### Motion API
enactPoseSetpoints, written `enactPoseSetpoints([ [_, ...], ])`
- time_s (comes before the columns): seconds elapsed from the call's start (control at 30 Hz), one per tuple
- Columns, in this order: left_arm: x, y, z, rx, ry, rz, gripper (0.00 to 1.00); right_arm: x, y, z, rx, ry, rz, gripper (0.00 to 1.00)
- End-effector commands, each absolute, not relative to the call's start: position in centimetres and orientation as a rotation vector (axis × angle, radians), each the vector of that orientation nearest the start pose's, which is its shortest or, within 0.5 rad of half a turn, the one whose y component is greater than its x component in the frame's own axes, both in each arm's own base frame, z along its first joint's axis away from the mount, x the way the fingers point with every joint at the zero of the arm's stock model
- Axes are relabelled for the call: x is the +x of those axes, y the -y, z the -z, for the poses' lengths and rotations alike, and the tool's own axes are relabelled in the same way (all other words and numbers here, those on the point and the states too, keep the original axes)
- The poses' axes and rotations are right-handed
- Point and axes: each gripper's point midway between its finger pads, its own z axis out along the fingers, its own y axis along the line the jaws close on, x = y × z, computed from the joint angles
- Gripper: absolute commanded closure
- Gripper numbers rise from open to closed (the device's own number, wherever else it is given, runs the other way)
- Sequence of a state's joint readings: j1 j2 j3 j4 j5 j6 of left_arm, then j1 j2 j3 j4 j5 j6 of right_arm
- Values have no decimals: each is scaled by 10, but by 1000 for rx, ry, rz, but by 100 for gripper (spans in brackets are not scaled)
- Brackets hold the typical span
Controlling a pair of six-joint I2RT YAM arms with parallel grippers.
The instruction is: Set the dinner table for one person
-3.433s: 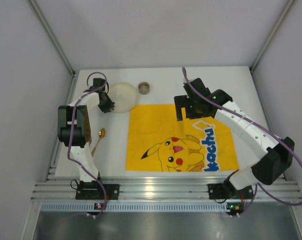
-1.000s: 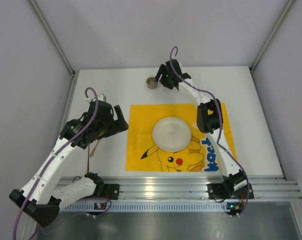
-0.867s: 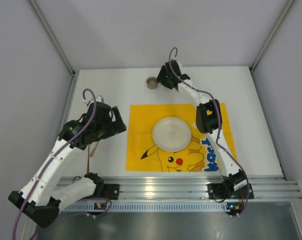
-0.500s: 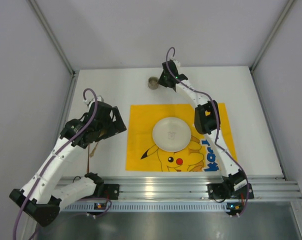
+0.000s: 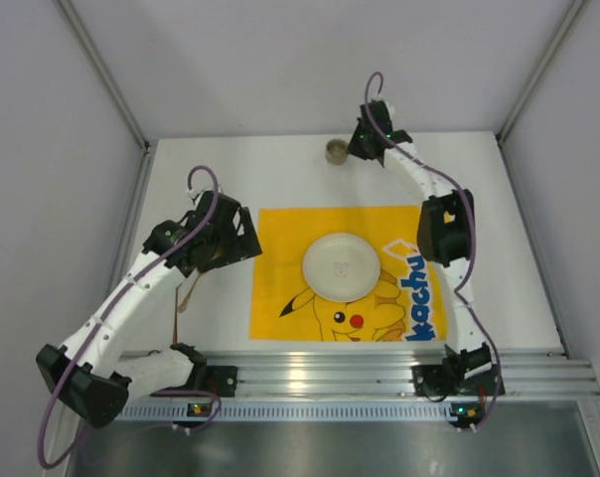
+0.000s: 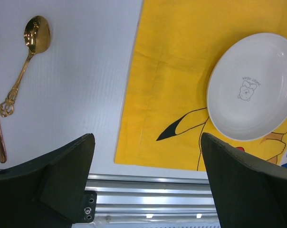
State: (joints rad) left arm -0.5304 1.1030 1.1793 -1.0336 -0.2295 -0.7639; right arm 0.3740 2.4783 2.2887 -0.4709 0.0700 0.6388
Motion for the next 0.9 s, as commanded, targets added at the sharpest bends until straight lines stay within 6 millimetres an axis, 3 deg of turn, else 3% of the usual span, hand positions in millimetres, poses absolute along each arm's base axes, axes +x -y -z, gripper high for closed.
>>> enactPoseSetpoints([
  [0.0,256,125,-211,-311,-2433,221,2,598,-155,-280,383,-1961,-433,100],
  [0.03,258,122,-205,-317,-2442,187,1,591,-128,-279,428,-1970,-394,100],
  [0.17,267,102,-164,-360,-2527,89,1,533,-69,-244,516,-2090,-256,100],
  [0.2,271,90,-154,-397,-2547,63,1,505,-59,-220,539,-2154,-224,100],
  [0.27,274,79,-136,-449,-2571,77,2,480,-34,-194,601,-2204,-164,100],
  [0.3,279,64,-129,-503,-2577,65,2,467,-26,-190,614,-2208,-135,100],
  [0.33,281,61,-124,-513,-2582,87,2,447,-13,-156,639,-2278,-55,100],
  [0.37,283,57,-121,-521,-2585,96,2,439,-6,-146,648,-2299,-21,100],
  [0.4,286,49,-118,-521,-2596,84,2,424,-1,-123,644,-2352,24,100],
  [0.5,291,39,-117,-499,-2609,50,2,406,4,-94,628,-2430,59,100],
  [0.6,297,29,-119,-498,-2596,29,2,402,3,-79,614,-2436,54,100],
  [0.73,302,20,-120,-500,-2583,20,2,404,3,-70,624,-2429,49,100],
  [0.83,305,12,-117,-496,-2585,-6,2,403,1,-73,634,-2422,26,100],
  [0.87,304,10,-111,-501,-2599,-11,2,401,-1,-76,633,-2426,8,95],
])
